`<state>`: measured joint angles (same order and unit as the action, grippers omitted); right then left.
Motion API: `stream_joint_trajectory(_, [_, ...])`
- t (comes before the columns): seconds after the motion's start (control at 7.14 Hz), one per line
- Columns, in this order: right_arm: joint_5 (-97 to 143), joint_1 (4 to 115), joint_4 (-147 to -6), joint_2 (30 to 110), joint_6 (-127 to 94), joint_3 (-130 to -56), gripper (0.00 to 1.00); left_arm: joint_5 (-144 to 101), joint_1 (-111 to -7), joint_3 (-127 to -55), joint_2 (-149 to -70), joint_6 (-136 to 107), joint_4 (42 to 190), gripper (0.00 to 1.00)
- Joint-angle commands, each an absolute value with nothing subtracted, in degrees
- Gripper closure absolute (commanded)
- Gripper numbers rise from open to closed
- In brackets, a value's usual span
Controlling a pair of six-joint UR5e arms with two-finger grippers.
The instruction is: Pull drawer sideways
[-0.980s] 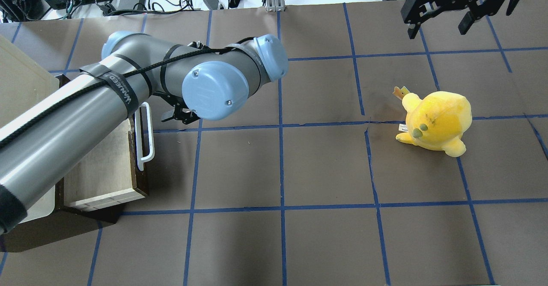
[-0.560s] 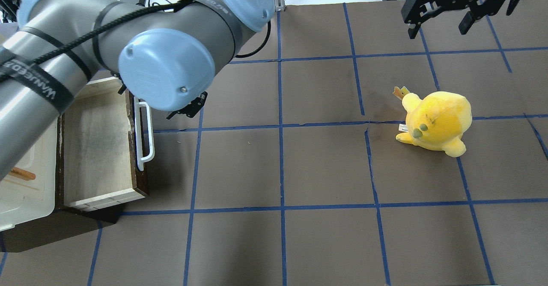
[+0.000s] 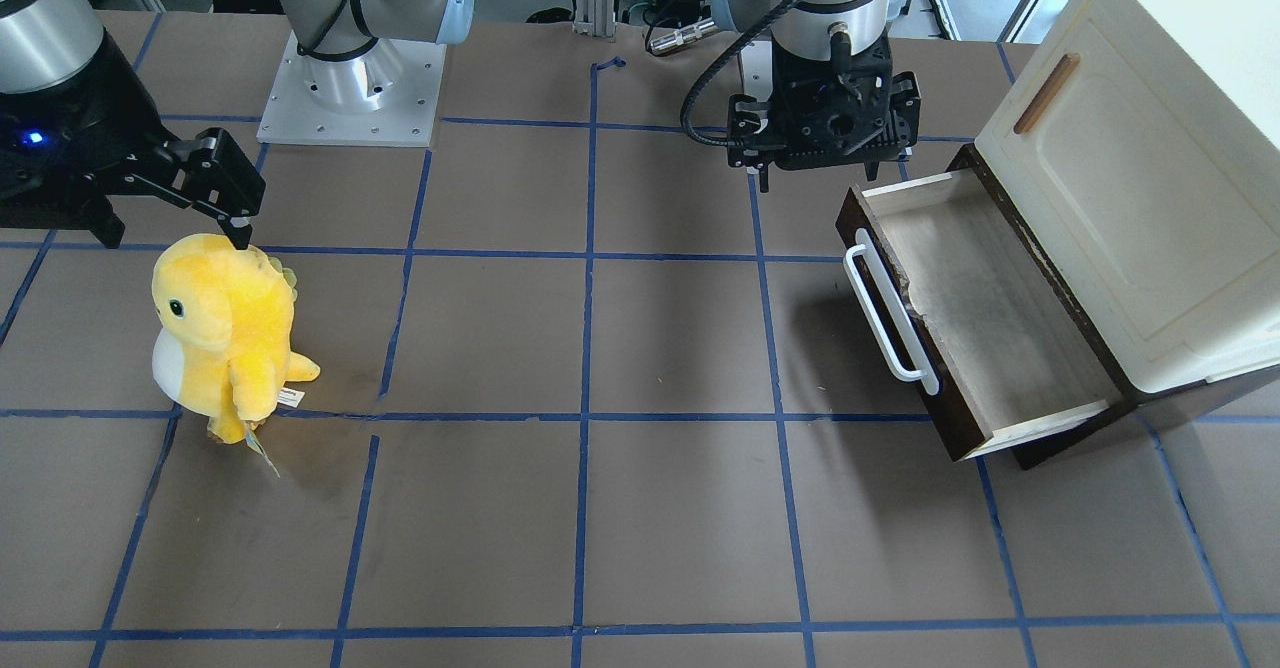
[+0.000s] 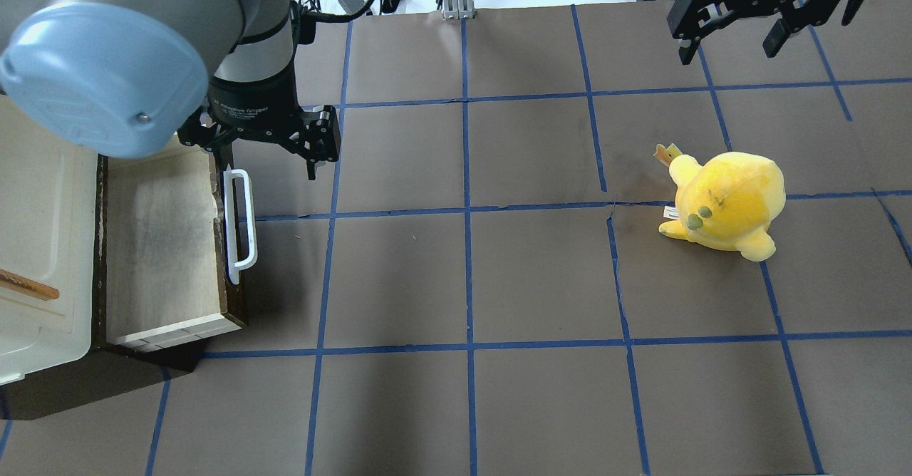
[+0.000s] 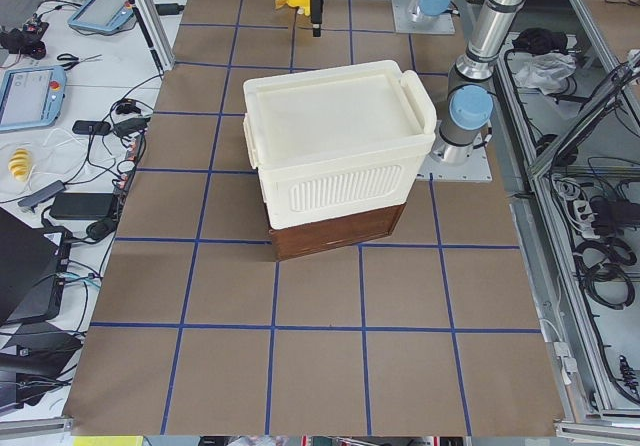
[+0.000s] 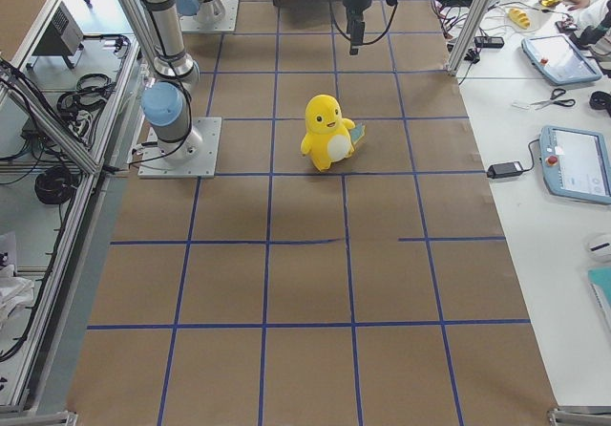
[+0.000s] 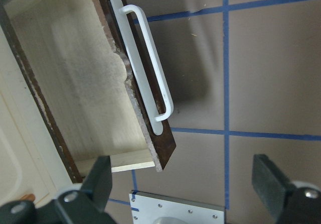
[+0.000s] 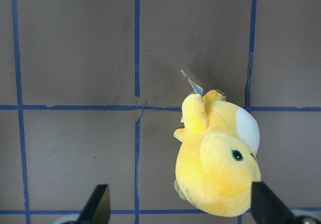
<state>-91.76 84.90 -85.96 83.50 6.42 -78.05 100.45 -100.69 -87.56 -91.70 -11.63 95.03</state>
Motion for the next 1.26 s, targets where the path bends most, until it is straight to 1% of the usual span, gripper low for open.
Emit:
stream_joint_trajectory(0.0, [-91.76,84.90,-85.96,83.50,6.42,-78.05,0.00,95.98,-97.65,-87.37,-91.06,-11.08,92.11,0.00])
stream_joint_trajectory(0.42, [-91.76,84.90,-85.96,83.50,6.42,-78.05,0.00,92.73,-96.86,-86.84,-88.34,-10.90,93.68,0.00])
stream_joint_trajectory(1.12, [-91.76,84.90,-85.96,83.50,6.42,-78.05,0.00,90.18,-94.04,-85.52,-88.42,-6.07,95.89,0.00])
